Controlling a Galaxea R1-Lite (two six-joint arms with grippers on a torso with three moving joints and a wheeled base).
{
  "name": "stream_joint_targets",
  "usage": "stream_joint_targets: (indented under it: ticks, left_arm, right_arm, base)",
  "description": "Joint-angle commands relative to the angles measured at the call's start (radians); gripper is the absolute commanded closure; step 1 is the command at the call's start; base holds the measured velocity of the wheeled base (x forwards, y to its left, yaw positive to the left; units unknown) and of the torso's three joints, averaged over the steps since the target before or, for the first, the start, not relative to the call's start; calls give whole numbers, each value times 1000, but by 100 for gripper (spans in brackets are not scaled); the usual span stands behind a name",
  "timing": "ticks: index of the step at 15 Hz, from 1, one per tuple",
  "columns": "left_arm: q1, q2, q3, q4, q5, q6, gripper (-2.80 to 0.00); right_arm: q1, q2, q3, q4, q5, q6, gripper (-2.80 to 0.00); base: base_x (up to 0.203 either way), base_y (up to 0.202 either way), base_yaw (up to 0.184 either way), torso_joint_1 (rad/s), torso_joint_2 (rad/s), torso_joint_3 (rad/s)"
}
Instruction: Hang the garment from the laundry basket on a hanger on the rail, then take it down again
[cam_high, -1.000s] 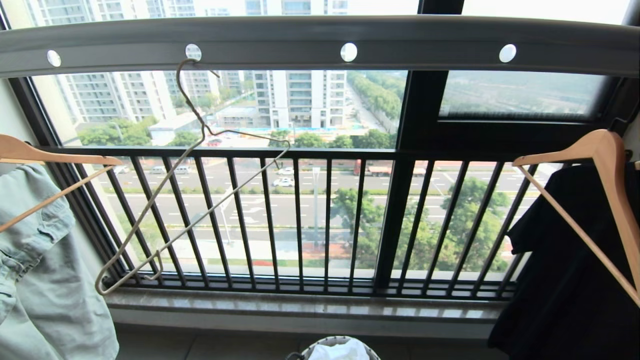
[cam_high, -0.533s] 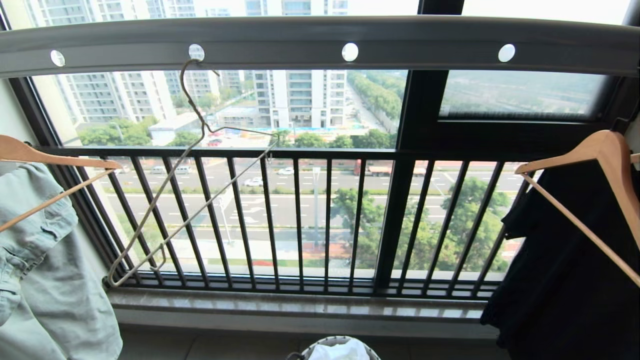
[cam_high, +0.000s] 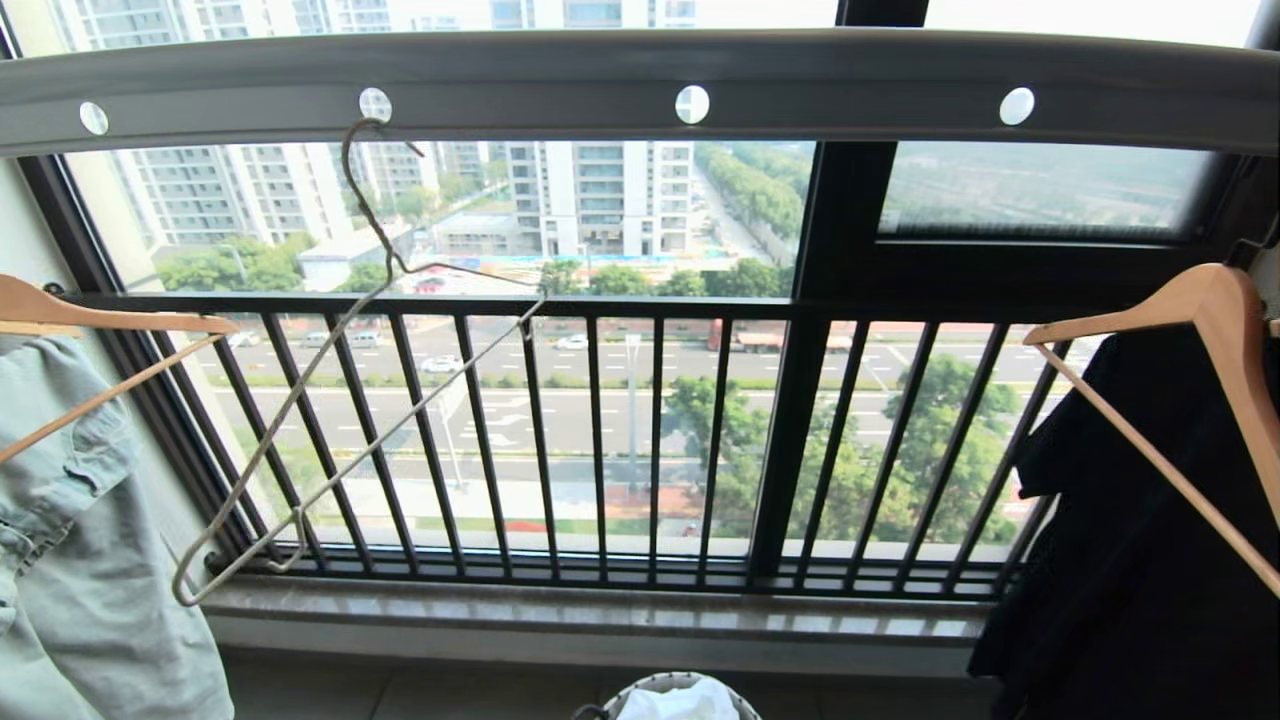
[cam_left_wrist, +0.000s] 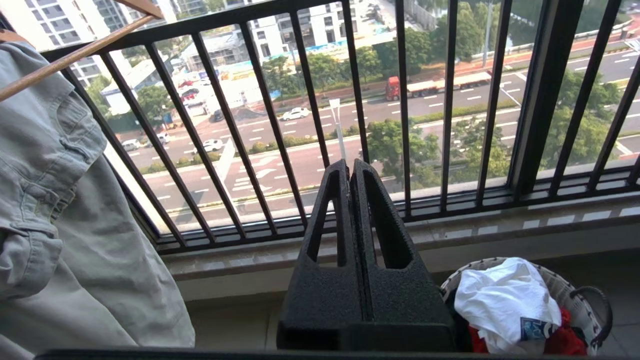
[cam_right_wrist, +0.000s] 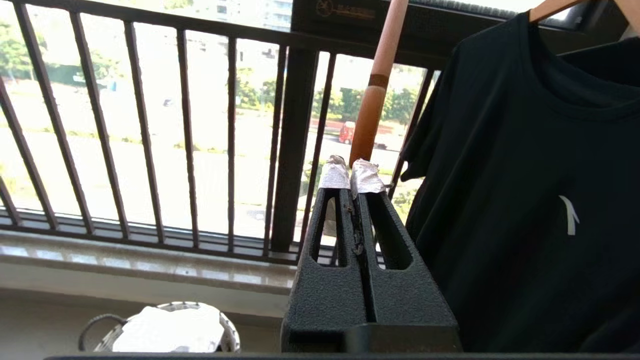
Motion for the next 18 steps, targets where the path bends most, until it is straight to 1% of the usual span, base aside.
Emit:
stream_joint_targets:
  ticks: [1, 5, 6, 10, 12, 13, 14, 16, 18]
  left_arm:
    - [0, -3, 114, -80, 2, 38, 0]
    - [0, -3, 122, -37, 0, 39, 0]
    - [0, -3, 121, -37, 0, 37, 0]
    - [-1, -3, 120, -29, 2, -15, 0]
    - [0, -3, 120, -29, 5, -27, 0]
    - [0, -3, 120, -29, 8, -38, 0]
    - [0, -3, 120, -29, 16, -57, 0]
    - [0, -3, 119, -29, 42, -51, 0]
    - [-1, -3, 117, -26, 36, -44, 0]
  right_arm:
    - [0, -8, 74, -21, 7, -3, 0]
    - [0, -8, 235, -143, 8, -21, 0]
    - [0, -9, 246, -159, 18, -17, 0]
    - [0, -8, 250, -150, 36, -20, 0]
    - [0, -7, 239, -76, 54, -17, 0]
    - [0, -7, 239, -76, 55, -14, 0]
    - [0, -7, 238, -72, 56, 12, 0]
    - [7, -7, 238, -69, 56, 22, 0]
    - [7, -7, 238, -70, 66, 22, 0]
  base:
    - [0, 0, 0, 0, 0, 0]
    - [0, 0, 0, 0, 0, 0]
    - [0, 0, 0, 0, 0, 0]
    - [0, 0, 0, 0, 0, 0]
    - [0, 0, 0, 0, 0, 0]
    - [0, 0, 0, 0, 0, 0]
    - [0, 0, 0, 0, 0, 0]
    - [0, 0, 0, 0, 0, 0]
    - [0, 0, 0, 0, 0, 0]
